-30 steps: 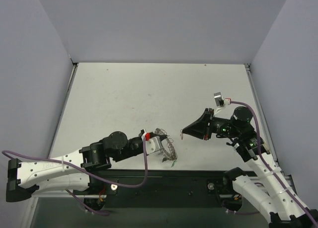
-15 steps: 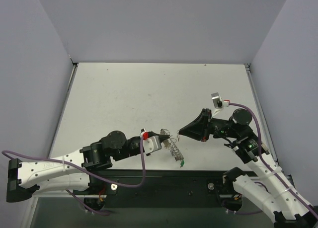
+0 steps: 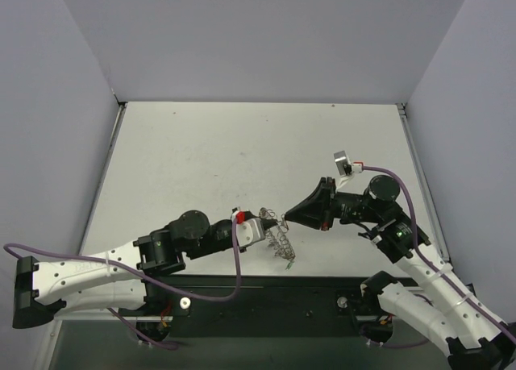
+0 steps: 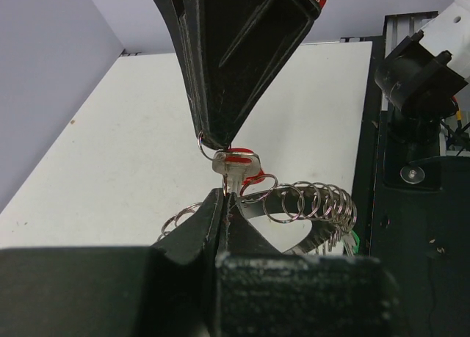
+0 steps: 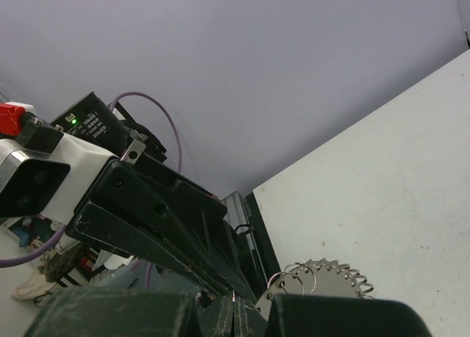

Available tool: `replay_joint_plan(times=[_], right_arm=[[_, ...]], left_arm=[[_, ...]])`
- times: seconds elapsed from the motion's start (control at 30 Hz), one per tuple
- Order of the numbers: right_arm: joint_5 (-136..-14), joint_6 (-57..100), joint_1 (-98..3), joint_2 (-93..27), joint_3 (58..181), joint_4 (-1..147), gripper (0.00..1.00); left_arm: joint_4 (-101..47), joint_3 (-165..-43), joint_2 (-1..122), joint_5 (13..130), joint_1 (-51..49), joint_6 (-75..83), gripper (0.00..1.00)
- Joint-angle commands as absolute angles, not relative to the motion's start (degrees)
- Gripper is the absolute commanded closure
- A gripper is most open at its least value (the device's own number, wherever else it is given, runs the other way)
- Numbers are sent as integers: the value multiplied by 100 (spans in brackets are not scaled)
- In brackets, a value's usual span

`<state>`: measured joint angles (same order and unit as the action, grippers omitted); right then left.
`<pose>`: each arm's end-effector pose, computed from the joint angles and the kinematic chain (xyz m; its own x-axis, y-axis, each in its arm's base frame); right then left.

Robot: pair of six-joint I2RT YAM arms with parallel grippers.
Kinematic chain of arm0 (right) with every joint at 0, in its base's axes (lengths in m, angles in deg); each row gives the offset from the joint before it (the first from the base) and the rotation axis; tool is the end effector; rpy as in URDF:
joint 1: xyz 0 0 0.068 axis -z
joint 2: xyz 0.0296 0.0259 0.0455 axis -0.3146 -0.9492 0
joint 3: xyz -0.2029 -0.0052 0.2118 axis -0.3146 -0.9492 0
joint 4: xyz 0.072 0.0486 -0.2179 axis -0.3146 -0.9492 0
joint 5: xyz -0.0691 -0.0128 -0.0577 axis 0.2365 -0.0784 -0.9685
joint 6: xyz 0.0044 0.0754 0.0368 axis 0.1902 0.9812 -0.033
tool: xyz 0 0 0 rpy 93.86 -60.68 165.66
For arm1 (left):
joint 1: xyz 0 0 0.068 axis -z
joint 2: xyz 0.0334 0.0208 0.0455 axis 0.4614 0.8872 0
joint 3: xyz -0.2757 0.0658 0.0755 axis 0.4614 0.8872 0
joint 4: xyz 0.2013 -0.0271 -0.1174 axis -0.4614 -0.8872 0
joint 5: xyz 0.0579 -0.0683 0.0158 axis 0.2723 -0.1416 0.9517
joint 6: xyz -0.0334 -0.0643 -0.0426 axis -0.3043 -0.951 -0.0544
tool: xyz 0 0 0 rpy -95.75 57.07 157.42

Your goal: Put the keys on the keyring

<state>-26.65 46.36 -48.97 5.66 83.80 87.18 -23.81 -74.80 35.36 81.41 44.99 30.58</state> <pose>0.0901 0.1241 0.3786 -0.3721 0.1205 -0.9203 -0.9266 0.0096 0.3759 0.0650 -0.1988 0.3591 0.2393 0.1232 -0.9631 0.9139 0.3065 0.2663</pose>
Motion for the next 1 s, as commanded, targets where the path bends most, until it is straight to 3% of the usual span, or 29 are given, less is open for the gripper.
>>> replay_joint_plan(times=[0.0,0.97], right_arm=[[-2711,4396,-5050,560,8437,8992,100],[-3318,3957,-5455,473,8604,8614,100]], left_arm=[[-1812,-7759,3517,8057,4442,2942,100],[-2032,-7873,3561,7978,4362,2863,100]])
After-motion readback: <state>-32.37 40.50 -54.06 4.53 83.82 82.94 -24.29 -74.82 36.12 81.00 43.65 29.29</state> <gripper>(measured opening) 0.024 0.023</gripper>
